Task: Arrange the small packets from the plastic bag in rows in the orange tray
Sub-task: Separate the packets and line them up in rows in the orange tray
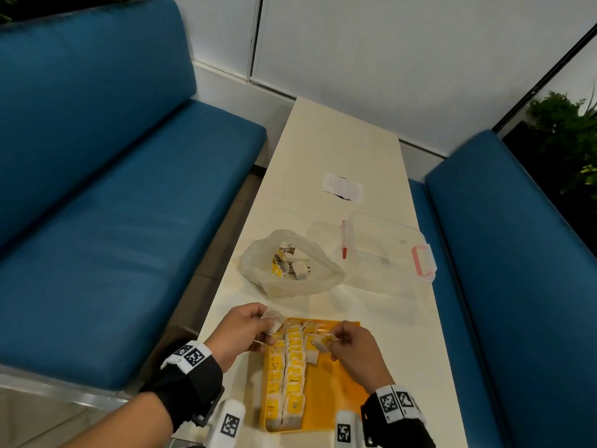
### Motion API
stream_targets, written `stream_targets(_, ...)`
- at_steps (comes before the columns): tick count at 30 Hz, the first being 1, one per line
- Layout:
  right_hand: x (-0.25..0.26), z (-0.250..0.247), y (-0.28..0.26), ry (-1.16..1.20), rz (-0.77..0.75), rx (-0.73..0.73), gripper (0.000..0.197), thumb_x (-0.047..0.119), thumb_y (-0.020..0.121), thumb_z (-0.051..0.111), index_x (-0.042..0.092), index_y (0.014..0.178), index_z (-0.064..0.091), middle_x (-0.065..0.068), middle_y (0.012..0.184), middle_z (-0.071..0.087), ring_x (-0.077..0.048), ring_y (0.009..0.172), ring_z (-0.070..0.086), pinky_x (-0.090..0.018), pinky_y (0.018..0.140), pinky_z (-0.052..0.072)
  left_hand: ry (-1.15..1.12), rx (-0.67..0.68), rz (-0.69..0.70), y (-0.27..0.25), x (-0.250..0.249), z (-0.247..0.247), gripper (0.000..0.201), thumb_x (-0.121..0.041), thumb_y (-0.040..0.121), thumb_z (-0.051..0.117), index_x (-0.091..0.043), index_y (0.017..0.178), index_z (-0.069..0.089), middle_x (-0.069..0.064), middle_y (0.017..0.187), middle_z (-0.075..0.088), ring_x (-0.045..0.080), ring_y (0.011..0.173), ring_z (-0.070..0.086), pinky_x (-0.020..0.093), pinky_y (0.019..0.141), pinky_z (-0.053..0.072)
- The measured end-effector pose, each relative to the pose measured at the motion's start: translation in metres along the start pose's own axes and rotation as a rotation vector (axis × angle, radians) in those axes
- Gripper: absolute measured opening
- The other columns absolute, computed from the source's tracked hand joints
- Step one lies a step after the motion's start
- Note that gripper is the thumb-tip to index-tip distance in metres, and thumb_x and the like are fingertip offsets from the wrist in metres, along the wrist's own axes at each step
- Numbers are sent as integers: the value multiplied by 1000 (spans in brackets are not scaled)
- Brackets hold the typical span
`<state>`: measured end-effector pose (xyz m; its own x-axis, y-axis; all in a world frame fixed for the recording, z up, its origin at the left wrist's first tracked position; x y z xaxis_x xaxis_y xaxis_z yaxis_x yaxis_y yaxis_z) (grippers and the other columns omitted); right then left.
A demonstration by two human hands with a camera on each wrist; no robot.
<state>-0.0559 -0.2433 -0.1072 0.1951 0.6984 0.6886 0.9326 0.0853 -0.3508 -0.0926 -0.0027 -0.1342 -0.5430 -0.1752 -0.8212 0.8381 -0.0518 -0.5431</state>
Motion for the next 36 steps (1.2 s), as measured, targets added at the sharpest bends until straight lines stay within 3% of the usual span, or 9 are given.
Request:
stream_targets(4,-1,12,-1,-193,24,172,17,5,90,60,20,84,59,6,76,61,-3,58,57,-12,53,47,30,16,-2,0,2,3,12,-5,98,59,-1,106,67,12,85,73,21,69,70,27,55,52)
stream_targets(8,-6,24,4,-288,52,241,21,3,88,61,24,87,59,7,78,53,-2,60,53,-9,47,40,50,18,-21,2,6,6,12,-8,98,62,-1,107,67,10,87,75,24,71,72,29,57,55)
stream_targets(10,-10,29,8,-286,78,238,22,2,86,63,23,88,62,7,79,55,-3,62,56,-10,48,41,65,14,-24,3,6,7,13,-9,97,64,0,107,67,10,88,75,23,70,73,29,56,55)
stream_targets(13,-14,35,13,-270,122,199,22,1,83,66,20,93,63,6,80,57,-7,59,61,-20,53,50,86,8,-23,5,7,7,14,-10,97,64,-1,107,67,15,94,76,24,70,73,30,58,55)
stream_targets(18,-27,43,22,-276,185,127,26,5,63,72,23,76,58,-5,75,68,-26,70,68,-41,63,58,97,-2,-22,8,10,6,13,-10,98,63,-2,108,67,20,103,75,24,71,74,31,60,55)
stream_targets(23,-20,43,22,-250,221,69,28,5,67,77,19,81,58,-4,87,67,-16,76,63,-23,57,47,108,-3,-14,8,10,7,11,-11,98,64,-4,106,68,14,97,77,23,71,75,30,60,55)
stream_targets(29,-18,45,30,-262,231,54,29,8,70,78,19,90,60,-3,96,67,-18,90,65,-29,75,55,101,3,-4,4,6,8,13,-7,98,59,-2,105,69,16,100,76,22,71,74,28,60,54)
stream_targets(36,-18,47,32,-202,236,24,29,6,69,75,21,85,57,-2,88,65,-20,84,66,-31,69,55,83,12,1,2,5,8,11,-6,98,60,-2,103,69,18,102,76,24,73,73,28,63,58)
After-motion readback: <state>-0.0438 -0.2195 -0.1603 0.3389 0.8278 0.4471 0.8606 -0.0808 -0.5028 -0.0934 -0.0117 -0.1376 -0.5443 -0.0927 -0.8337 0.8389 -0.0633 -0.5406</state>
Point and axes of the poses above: each hand's wrist, its own y-axis towards the middle knuckle, its own z-axis out of the palm, x = y × z, the point moved 4 cm from there along y, towards the middle knuckle
